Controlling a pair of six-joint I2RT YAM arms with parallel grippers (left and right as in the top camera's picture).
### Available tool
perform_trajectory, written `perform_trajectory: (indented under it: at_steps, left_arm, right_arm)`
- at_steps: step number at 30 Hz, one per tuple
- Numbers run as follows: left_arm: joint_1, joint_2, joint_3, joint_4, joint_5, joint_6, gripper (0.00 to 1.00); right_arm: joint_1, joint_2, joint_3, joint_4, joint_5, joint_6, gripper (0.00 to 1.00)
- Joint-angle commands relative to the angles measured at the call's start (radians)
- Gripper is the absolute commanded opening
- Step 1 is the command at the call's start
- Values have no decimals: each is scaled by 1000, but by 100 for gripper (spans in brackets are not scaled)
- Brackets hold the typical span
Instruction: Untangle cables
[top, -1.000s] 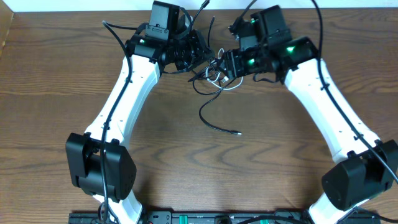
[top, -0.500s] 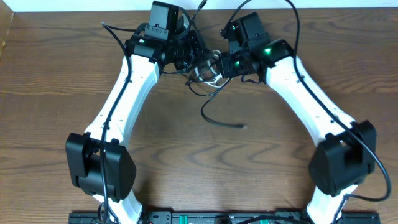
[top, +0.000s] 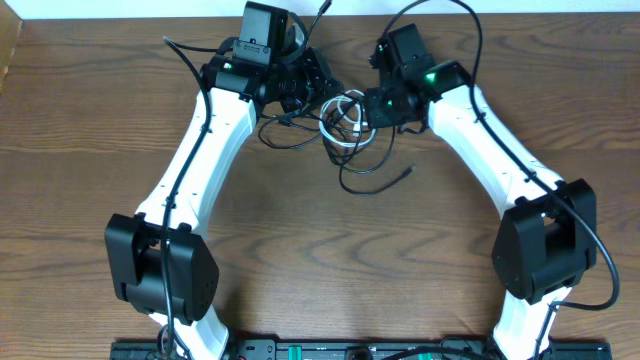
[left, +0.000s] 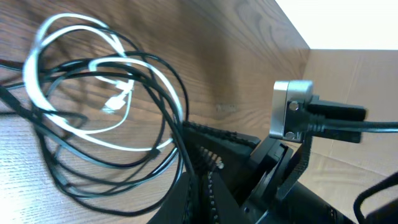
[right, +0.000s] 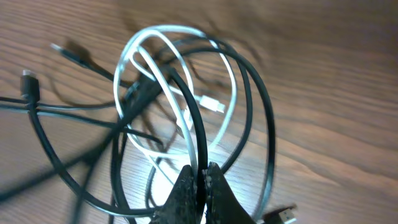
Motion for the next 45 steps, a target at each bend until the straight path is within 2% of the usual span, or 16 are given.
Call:
perform_trajectory:
  at_steps: [1, 4, 8, 14, 19, 25, 28, 32, 34, 40, 45]
  left_arm:
    - [32, -30, 19, 0, 9, 33, 8]
    - [43, -30, 19, -16, 9, 102, 7]
    - [43, -30, 17, -34, -5, 207, 7]
    - [61, -30, 17, -99, -119, 214, 8]
    - [76, -30, 14, -112, -127, 249, 8]
    - [75, -26, -8, -124, -138, 254, 8]
    - [75, -19, -11, -132, -142, 276, 13]
    - [76, -11, -11, -135, -142, 293, 24]
    - [76, -6, -11, -143, -142, 293, 24]
    - [74, 31, -11, -216, -173, 293, 24]
    - [69, 82, -11, -259, -171, 312, 24]
  right_arm:
    - [-35, -1, -1, -49, 24, -77, 1]
    - [-61, -7, 4, -87, -99, -181, 1]
    - [-104, -43, 29, -115, -220, -198, 1]
    - [-166, -142, 100, -161, -275, -211, 1]
    - [-196, -248, 118, -181, -369, -228, 1]
    - [-185, -327, 118, -209, -348, -238, 1]
    - [-172, -313, 108, -224, -233, -237, 2]
    - [-169, -244, 86, -209, -218, -235, 25]
    - [-169, -189, 84, -201, -219, -236, 33]
    - [-169, -16, 84, -117, -318, -265, 43]
    - [-169, 100, 84, -61, -320, -265, 49]
